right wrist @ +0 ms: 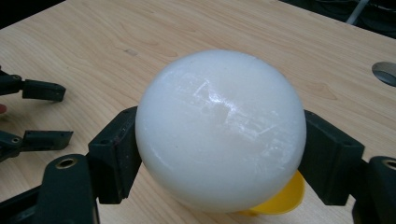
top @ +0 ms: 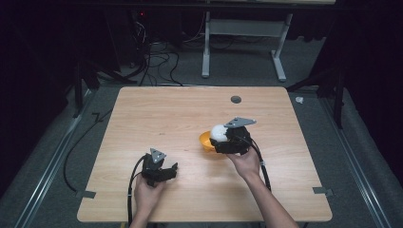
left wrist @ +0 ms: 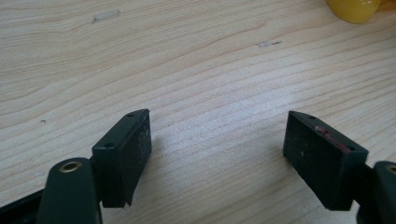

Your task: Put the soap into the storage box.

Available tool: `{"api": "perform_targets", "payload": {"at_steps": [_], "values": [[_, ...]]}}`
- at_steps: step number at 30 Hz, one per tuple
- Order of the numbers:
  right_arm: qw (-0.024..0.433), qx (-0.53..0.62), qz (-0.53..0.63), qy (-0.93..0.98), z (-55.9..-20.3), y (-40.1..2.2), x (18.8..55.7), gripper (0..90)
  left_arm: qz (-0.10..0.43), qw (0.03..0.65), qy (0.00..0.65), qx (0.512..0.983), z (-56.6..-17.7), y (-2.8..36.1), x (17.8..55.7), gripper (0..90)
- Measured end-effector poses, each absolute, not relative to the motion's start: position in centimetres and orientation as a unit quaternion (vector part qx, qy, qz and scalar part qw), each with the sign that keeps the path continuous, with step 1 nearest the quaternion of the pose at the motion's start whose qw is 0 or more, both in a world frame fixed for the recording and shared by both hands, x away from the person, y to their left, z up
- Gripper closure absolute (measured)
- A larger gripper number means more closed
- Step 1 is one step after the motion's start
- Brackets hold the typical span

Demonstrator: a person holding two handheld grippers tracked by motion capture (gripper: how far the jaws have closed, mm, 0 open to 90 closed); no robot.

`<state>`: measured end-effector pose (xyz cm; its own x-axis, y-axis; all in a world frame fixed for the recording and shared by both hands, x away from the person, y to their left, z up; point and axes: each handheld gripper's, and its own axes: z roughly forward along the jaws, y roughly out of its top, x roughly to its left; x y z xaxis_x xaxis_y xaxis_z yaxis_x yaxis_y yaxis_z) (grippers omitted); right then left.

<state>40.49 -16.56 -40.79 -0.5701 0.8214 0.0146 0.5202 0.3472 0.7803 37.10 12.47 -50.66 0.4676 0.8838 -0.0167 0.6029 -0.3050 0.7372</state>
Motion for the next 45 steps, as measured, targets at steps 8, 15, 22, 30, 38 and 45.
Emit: {"api": "perform_targets", "payload": {"at_steps": [8,15,22,30,38,45], "values": [[0.195,0.423,0.385,0.797,-41.3,-16.5,41.2,24.2,0.201,0.349,0.475,0.783,-50.7,12.5,37.1,24.1],[0.191,0.428,0.374,0.8,-42.1,-16.3,42.1,24.2,0.2,0.349,0.474,0.783,-50.7,12.5,37.1,23.9],[0.189,0.437,0.37,0.798,-42.7,-16.2,42.7,24.1,0.2,0.349,0.474,0.783,-50.7,12.5,37.1,23.8],[0.185,0.441,0.352,0.805,-43.6,-15.7,43.3,24.1,0.2,0.349,0.474,0.783,-50.7,12.5,37.1,23.8],[0.182,0.449,0.344,0.804,-44.4,-15.7,43.7,24.0,0.2,0.349,0.474,0.783,-50.7,12.5,37.1,23.4],[0.177,0.461,0.343,0.799,-44.7,-15.9,44.0,24.0,0.2,0.349,0.473,0.784,-50.7,12.5,37.1,23.2]]}}
